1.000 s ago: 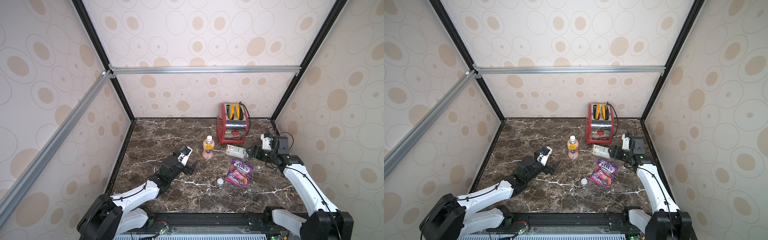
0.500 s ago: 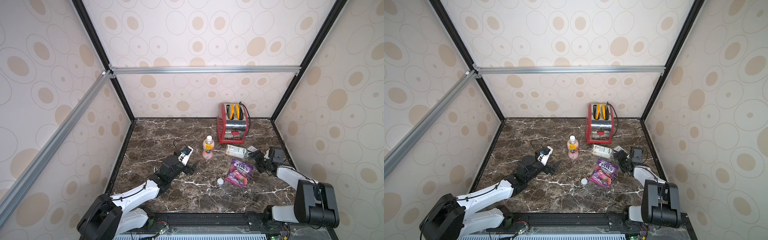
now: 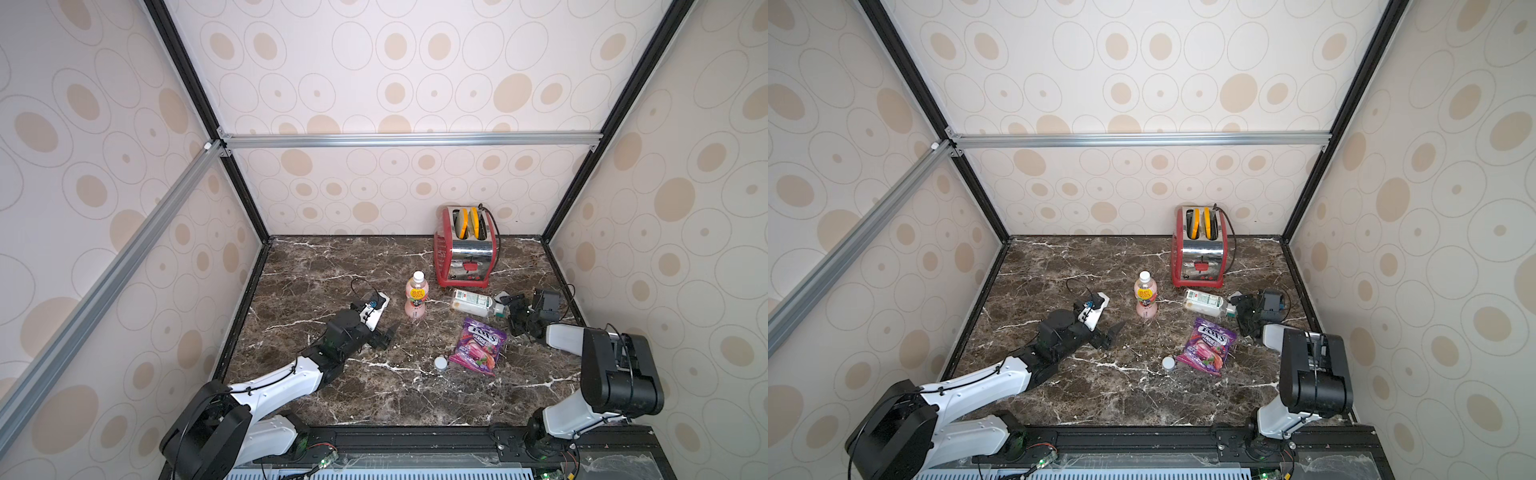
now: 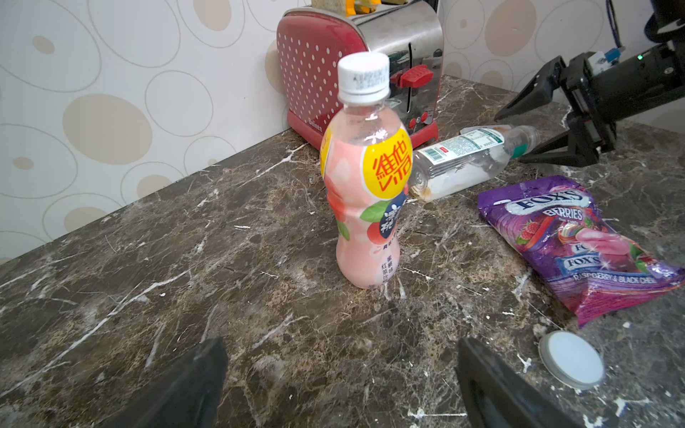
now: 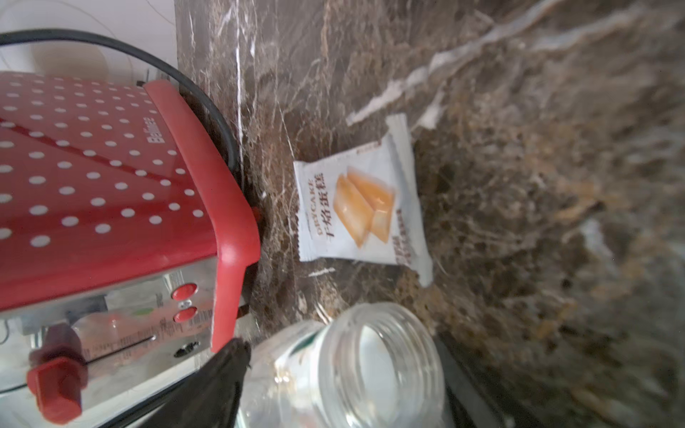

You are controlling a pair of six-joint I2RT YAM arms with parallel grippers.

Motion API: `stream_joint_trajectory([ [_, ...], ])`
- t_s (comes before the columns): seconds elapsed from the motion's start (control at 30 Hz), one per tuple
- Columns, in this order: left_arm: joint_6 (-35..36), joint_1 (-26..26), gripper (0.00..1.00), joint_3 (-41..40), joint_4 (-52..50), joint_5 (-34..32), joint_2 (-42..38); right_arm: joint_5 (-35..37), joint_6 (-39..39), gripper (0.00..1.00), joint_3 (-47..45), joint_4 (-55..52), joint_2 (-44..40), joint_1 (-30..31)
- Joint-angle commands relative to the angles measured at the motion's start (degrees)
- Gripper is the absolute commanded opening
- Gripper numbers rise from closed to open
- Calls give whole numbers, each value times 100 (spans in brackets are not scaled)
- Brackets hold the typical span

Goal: Screw on the bottle caps
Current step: Pick up the plastic bottle at the center of the board.

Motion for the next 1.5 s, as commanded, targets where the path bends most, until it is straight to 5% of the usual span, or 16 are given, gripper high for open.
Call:
stream_joint_trajectory([
  [0.0,44,-23,99,231,-36,50,33,94,328,82,159,-30,232,-5],
  [0.43,74,-23,99,212,-35,76,3,239,241,54,244,-165,463,-21],
  [0.7,96,-27,99,166,-10,41,-67,435,-386,36,271,-601,-159,-108],
  [1.03,464,-384,99,89,265,503,-191,-210,-2542,27,324,-401,-1436,-7],
  [1.33,580,-671,99,62,422,1753,-188,-548,-5698,22,167,-679,-3153,1521],
  [1.47,514,-706,99,104,500,2349,-85,-936,-6492,22,-121,-670,-3705,2168],
])
